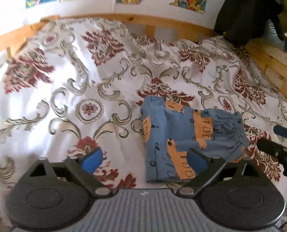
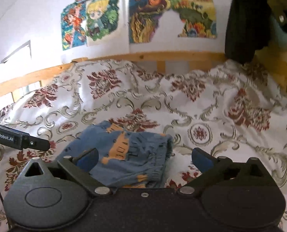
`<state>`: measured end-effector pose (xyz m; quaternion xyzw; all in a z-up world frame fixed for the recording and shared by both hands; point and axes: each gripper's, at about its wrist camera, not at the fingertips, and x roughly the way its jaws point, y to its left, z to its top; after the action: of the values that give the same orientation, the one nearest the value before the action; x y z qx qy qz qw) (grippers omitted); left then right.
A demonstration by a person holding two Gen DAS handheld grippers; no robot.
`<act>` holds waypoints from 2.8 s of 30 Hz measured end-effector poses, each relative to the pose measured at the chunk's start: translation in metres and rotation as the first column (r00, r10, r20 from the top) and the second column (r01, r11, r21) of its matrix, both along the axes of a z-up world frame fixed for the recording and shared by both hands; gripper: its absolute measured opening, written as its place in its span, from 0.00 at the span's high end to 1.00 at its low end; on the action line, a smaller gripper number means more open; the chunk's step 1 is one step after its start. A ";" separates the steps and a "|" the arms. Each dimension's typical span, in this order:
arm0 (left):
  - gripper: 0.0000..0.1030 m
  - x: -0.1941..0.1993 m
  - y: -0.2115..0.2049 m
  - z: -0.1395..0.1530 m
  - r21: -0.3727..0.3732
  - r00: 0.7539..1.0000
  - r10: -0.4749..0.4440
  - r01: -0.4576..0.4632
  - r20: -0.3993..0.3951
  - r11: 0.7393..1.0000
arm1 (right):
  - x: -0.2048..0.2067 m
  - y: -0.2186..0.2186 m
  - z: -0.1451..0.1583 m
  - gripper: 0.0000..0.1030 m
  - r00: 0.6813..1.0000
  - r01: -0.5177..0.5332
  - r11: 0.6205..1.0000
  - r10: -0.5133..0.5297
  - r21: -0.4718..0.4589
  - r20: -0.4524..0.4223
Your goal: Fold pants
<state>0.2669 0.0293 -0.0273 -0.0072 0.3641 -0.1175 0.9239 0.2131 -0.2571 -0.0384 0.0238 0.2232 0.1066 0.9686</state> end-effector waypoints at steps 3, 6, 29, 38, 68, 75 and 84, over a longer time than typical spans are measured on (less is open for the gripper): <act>0.00 -0.017 -0.003 0.009 0.026 0.999 0.019 -0.021 0.045 0.999 | -0.013 0.005 0.007 0.01 1.000 -0.001 1.000 0.001 -0.015 0.031; 0.00 -0.038 -0.001 0.013 0.035 0.995 0.058 -0.061 0.082 0.998 | -0.026 0.008 0.012 0.01 0.999 0.011 1.000 -0.010 -0.023 0.048; 0.00 -0.145 0.004 0.022 0.040 0.975 0.168 -0.176 0.148 0.984 | -0.128 0.026 0.028 0.01 0.996 0.058 0.998 -0.058 0.001 0.068; 0.00 -0.161 0.008 0.021 0.042 0.972 0.175 -0.183 0.154 0.982 | -0.145 0.024 0.026 0.01 0.995 0.088 0.996 -0.088 0.006 0.037; 0.00 -0.157 0.002 0.005 0.132 0.983 0.155 -0.168 0.103 0.977 | -0.137 0.025 0.007 0.01 0.992 0.111 0.994 -0.111 0.001 -0.064; 0.00 -0.158 0.002 0.005 0.134 0.983 0.153 -0.166 0.105 0.977 | -0.137 0.025 0.007 0.01 0.991 0.114 0.994 -0.113 0.002 -0.069; 0.00 -0.157 0.002 0.005 0.132 0.983 0.154 -0.167 0.104 0.977 | -0.137 0.025 0.007 0.01 0.991 0.114 0.994 -0.113 0.002 -0.070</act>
<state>0.1094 0.0314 -0.0221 0.0339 0.3263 -0.0170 0.9445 0.0765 -0.2319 -0.0318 0.0429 0.2550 0.0512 0.9646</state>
